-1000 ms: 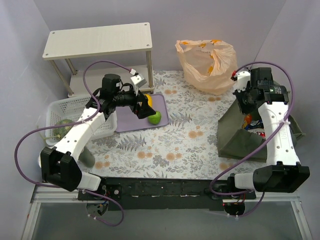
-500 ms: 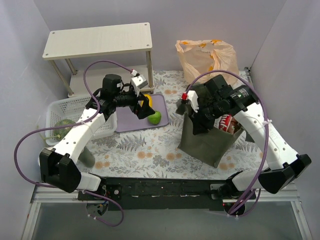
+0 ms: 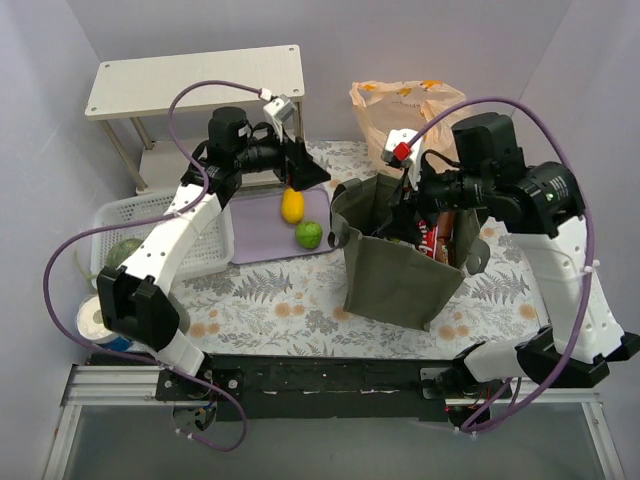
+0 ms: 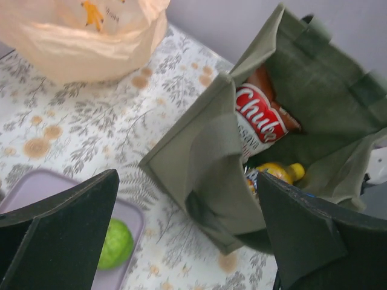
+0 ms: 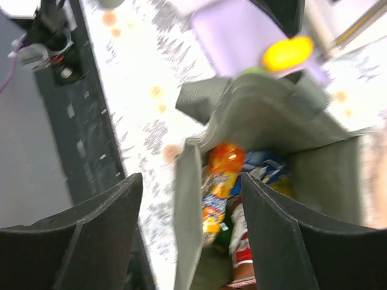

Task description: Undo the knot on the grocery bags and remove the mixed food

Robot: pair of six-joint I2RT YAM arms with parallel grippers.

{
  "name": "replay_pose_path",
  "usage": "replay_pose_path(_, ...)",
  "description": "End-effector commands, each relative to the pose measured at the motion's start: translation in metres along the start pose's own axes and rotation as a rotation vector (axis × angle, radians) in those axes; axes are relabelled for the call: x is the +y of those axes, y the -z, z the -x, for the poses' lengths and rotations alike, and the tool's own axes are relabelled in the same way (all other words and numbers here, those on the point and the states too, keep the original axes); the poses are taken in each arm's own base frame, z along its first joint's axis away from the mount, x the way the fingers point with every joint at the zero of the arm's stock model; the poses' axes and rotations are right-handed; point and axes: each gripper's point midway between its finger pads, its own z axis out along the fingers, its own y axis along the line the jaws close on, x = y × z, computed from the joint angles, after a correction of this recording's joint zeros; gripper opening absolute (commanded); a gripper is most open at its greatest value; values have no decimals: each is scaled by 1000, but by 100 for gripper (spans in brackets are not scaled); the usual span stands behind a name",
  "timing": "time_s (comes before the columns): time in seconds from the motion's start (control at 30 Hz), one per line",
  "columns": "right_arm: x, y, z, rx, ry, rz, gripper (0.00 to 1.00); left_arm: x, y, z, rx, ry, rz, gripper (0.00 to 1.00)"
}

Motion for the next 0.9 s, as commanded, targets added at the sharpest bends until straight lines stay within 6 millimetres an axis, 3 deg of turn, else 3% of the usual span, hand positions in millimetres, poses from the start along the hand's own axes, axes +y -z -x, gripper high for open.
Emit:
replay_pose_path(0.0,-24,1,-7,24,20,-127,70,-12,-25,39,-75,79,-106,98)
replay_pose_path(0.07,-50,-7,-36,111,42,-248,66,-14,-41,39,-65,36,-118,98)
replay_pose_path(0.17,-89,1,-71,243,119,-452,66,-18,-63,33,-28,-42,-148,98)
replay_pose_path(0.2,-107,3,-91,322,136,-536,66,-20,-67,31,-20,-55,-154,98)
replay_pose_path(0.23,-113,3,-100,355,157,-552,65,-26,-71,27,-13,-86,-163,98)
replay_pose_path(0.3,-132,8,-125,448,243,-598,65,-27,-72,21,-2,-96,-141,98)
replay_pose_path(0.4,-153,12,-144,539,356,-628,71,-34,-65,10,15,-110,-134,98)
replay_pose_path(0.5,-169,12,-160,618,419,-604,79,-35,-53,1,29,-132,-101,98)
replay_pose_path(0.63,-190,6,-207,773,426,-557,82,-40,-40,-5,37,-158,-86,98)
replay_pose_path(0.73,-196,-2,-239,850,474,-468,82,-44,-34,-9,46,-162,-80,98)
replay_pose_path(0.77,-195,-10,-260,883,476,-442,82,-46,-32,-11,51,-166,-80,98)
replay_pose_path(0.87,-187,-19,-281,899,459,-367,65,-49,-31,-19,73,-194,-75,98)
